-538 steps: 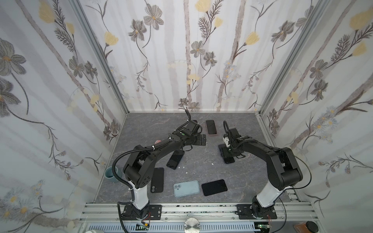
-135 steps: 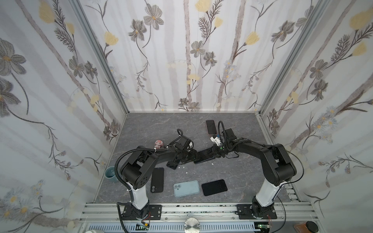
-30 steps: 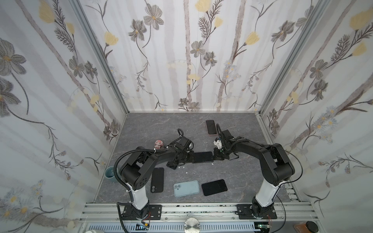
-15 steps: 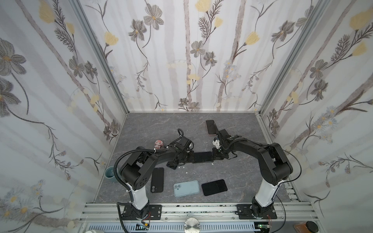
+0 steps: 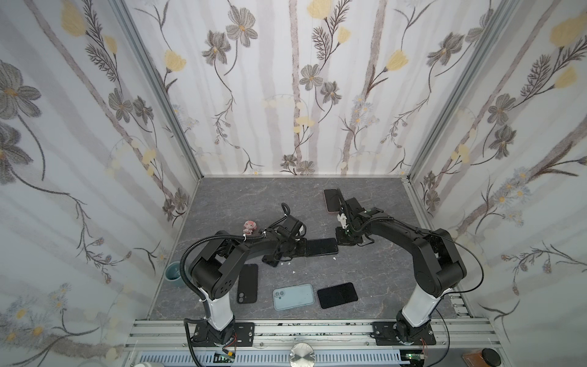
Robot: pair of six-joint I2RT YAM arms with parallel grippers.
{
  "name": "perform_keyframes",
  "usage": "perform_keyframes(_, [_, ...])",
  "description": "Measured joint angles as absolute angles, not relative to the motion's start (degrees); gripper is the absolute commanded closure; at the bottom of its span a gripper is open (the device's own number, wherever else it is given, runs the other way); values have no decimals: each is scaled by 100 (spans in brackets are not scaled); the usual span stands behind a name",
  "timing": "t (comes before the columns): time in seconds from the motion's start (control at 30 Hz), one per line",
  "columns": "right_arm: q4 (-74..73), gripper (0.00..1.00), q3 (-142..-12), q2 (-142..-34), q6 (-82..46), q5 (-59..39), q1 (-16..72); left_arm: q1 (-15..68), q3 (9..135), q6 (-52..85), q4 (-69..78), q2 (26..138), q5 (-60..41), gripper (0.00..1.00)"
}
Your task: Put the phone into the phone case
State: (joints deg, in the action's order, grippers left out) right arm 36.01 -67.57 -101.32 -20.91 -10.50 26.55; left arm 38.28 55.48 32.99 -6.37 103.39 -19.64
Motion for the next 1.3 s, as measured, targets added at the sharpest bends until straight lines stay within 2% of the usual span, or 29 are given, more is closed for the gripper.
perform_keyframes(0.4, [3603, 93, -6689, -10457, -2021, -1017, 2650, 3828, 5546, 3299, -637, 10335, -1964, 62])
perform_keyframes(0.77, [3614, 92, -6637, -10497, -1986, -1055, 2655, 3828, 5516, 3299, -620, 10313, -1964, 62])
perform_keyframes(1.0, [3649, 86, -6855, -10318, -1988, -1050, 2657, 3828, 5518, 3299, -620, 10313, -1964, 62])
perform_keyframes(1.3, [3691, 90, -6805, -10460, -1988, -1052, 2679, 3828, 5522, 3277, -624, 10315, -1966, 62])
